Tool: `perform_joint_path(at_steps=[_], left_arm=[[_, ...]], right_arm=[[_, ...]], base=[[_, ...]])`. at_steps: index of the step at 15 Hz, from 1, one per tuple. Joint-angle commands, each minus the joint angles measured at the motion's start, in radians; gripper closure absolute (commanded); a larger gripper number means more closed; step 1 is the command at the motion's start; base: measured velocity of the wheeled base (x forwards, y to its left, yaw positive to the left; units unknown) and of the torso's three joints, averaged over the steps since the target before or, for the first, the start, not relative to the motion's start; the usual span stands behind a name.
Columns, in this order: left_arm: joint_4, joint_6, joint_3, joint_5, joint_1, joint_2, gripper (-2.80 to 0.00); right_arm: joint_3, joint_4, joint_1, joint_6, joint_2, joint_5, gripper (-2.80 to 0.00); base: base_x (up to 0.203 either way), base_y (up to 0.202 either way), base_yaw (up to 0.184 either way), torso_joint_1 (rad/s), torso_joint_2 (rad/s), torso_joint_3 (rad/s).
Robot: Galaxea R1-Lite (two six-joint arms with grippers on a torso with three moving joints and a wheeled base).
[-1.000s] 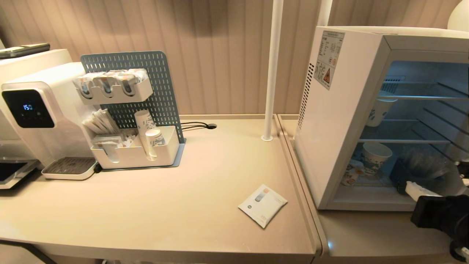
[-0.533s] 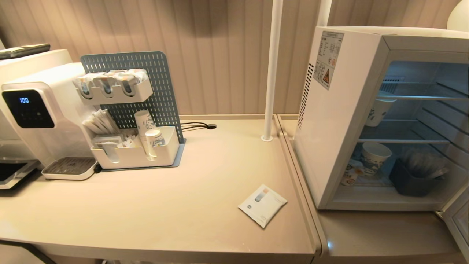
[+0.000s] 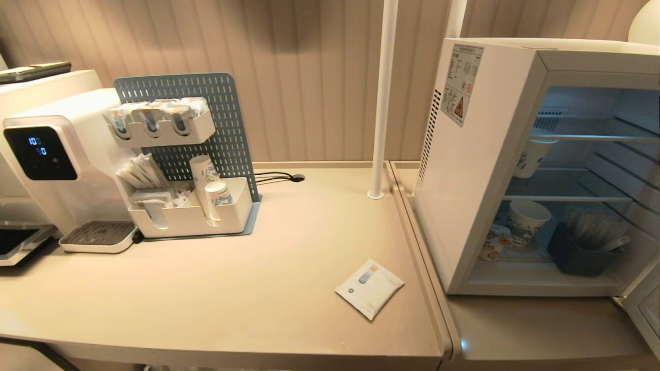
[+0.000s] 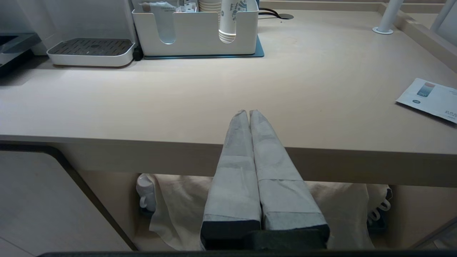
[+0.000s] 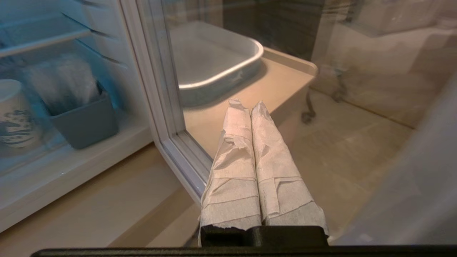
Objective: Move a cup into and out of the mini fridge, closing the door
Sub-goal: Close the freezer door
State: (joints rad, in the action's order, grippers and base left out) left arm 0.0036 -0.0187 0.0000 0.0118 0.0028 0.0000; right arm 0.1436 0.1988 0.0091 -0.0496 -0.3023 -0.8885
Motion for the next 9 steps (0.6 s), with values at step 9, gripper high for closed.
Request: perform_joint_path(at_steps=[9], left_arm=[[0.001,-0.001,0.002,0.000,0.000,0.000,0.00]], right_arm=[[-0.144,-0.140,-0.008,-0.108,0.304,0.891,0.00]], base=[[0.000,0.000,0.000,0.000,0.00,0.000]])
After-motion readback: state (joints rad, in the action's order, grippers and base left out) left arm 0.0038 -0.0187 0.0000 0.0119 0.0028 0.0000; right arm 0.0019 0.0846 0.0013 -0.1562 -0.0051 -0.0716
